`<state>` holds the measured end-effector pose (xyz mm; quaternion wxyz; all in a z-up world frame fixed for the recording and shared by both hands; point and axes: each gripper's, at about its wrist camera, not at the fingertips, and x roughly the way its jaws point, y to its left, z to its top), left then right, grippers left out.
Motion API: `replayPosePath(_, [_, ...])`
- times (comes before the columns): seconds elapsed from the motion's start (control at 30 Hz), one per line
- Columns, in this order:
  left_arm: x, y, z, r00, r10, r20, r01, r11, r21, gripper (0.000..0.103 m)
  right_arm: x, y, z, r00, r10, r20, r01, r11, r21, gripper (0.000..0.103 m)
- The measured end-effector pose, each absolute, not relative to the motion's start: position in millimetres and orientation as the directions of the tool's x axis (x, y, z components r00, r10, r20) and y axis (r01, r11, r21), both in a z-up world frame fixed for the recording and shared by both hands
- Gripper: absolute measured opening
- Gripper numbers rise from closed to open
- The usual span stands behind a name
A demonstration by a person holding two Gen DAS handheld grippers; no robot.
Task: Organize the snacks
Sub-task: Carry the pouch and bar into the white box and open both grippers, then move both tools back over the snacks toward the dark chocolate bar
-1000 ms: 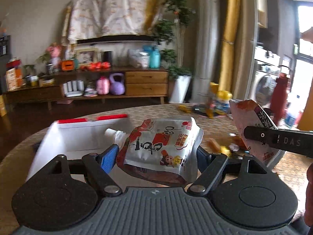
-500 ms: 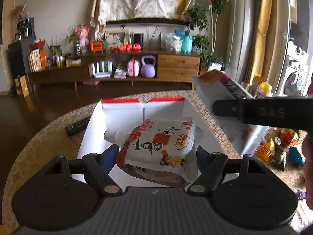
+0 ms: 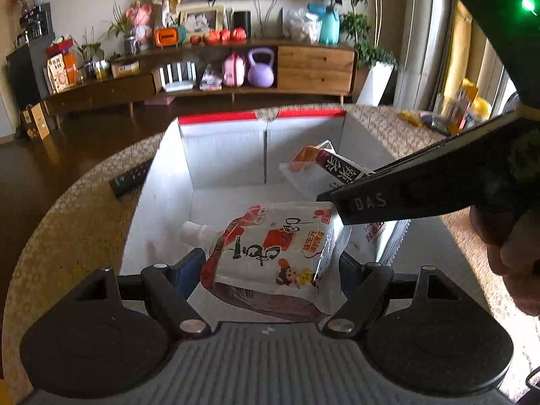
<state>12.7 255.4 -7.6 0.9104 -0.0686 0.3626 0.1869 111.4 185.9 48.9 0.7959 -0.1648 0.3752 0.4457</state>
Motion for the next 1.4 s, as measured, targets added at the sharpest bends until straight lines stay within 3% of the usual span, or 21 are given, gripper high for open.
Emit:
replayPosePath(0.13, [18.4, 257.0, -9.3, 0.648, 0.295, -0.702, -0.389, 0.921, 0.027, 0.08, 107.2, 194.9, 37.5, 0.29, 0.536, -0.793, -0.84, 0.54, 0.058, 0.025])
replayPosePath(0.53, [23.6, 253.7, -11.0, 0.616, 0.309, -0.724, -0.395, 0.917, 0.056, 0.082, 98.4, 199.3, 32.2, 0.306, 0.528, -0.792, -0.858, 0.513, 0.011, 0.024])
replayPosePath(0.73, [28.5, 251.3, -10.8, 0.588, 0.331, -0.737, -0.412, 0.908, 0.079, 0.082, 107.7, 186.6, 42.9, 0.339, 0.56, -0.756, -0.839, 0.543, 0.025, 0.041])
replayPosePath(0.8, [29.2, 250.7, -11.2, 0.581, 0.337, -0.74, -0.417, 0.905, 0.085, 0.082, 112.3, 179.7, 48.1, 0.359, 0.572, -0.737, -0.832, 0.554, 0.024, 0.053])
replayPosePath(1.03, [33.5, 250.1, -8.3, 0.548, 0.349, -0.76, -0.437, 0.894, 0.096, 0.083, 119.9, 147.5, 72.5, 0.398, 0.628, -0.669, -0.797, 0.597, 0.087, 0.06])
replayPosePath(1.13, [33.4, 248.6, 0.3, 0.568, 0.38, -0.729, -0.453, 0.885, 0.109, 0.102, 121.7, 132.4, 81.0, 0.409, 0.646, -0.644, -0.78, 0.614, 0.121, 0.06])
replayPosePath(1.4, [32.0, 248.6, 11.7, 0.583, 0.401, -0.707, -0.476, 0.873, 0.103, 0.102, 124.0, 88.6, 96.2, 0.455, 0.674, -0.582, -0.731, 0.656, 0.19, 0.062])
